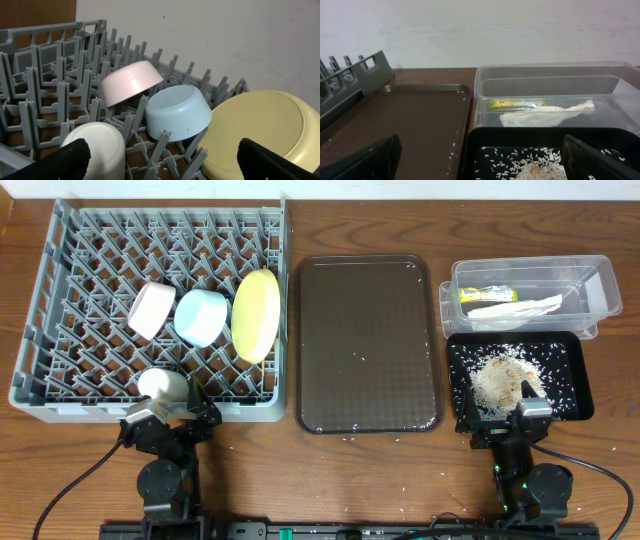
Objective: Sort waste into correct bins and load items into the dishwasher
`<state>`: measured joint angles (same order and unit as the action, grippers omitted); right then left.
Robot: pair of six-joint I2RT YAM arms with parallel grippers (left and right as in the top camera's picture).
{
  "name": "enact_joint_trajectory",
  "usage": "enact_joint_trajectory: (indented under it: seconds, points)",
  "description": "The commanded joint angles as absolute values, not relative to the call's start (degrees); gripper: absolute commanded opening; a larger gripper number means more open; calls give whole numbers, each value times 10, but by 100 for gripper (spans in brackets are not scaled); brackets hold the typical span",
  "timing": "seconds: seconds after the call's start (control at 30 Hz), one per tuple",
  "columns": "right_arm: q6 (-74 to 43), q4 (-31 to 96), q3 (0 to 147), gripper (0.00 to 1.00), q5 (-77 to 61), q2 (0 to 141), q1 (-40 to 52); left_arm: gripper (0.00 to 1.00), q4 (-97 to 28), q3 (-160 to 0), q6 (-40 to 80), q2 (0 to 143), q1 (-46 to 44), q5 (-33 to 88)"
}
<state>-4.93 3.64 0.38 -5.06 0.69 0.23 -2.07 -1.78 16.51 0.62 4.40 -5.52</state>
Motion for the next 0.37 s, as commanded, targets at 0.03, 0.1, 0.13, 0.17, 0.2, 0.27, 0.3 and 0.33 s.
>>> enact_joint_trajectory:
  seconds: [0.03, 0.1, 0.13, 0.17, 0.2, 0.27, 0.3, 0.33]
  points:
    - [-42, 39, 3, 99, -47, 4, -1, 95, -34, -2, 164, 2, 44, -67]
    - [-42, 39, 3, 99, -47, 4, -1, 94, -34, -2, 164, 2, 44, -67]
    - [-42, 39, 3, 99, -47, 4, -1, 95, -34, -2, 164, 2, 44, -67]
    - [-42, 39, 3, 99, -47, 4, -1, 95, -34, -2, 164, 2, 44, -67]
    - [-42, 39, 3, 99, -47, 4, -1, 95, -34, -2, 164, 2, 44, -67]
    - [-42, 39, 3, 99, -47, 4, -1, 95, -34, -2, 164, 2, 44, -67]
    - [-42, 39, 3, 99, -47, 4, -1, 95, -34, -2, 164, 2, 44, -67]
    - [-42, 39, 3, 99, -47, 4, -1, 95, -34, -2, 164, 2, 44, -67]
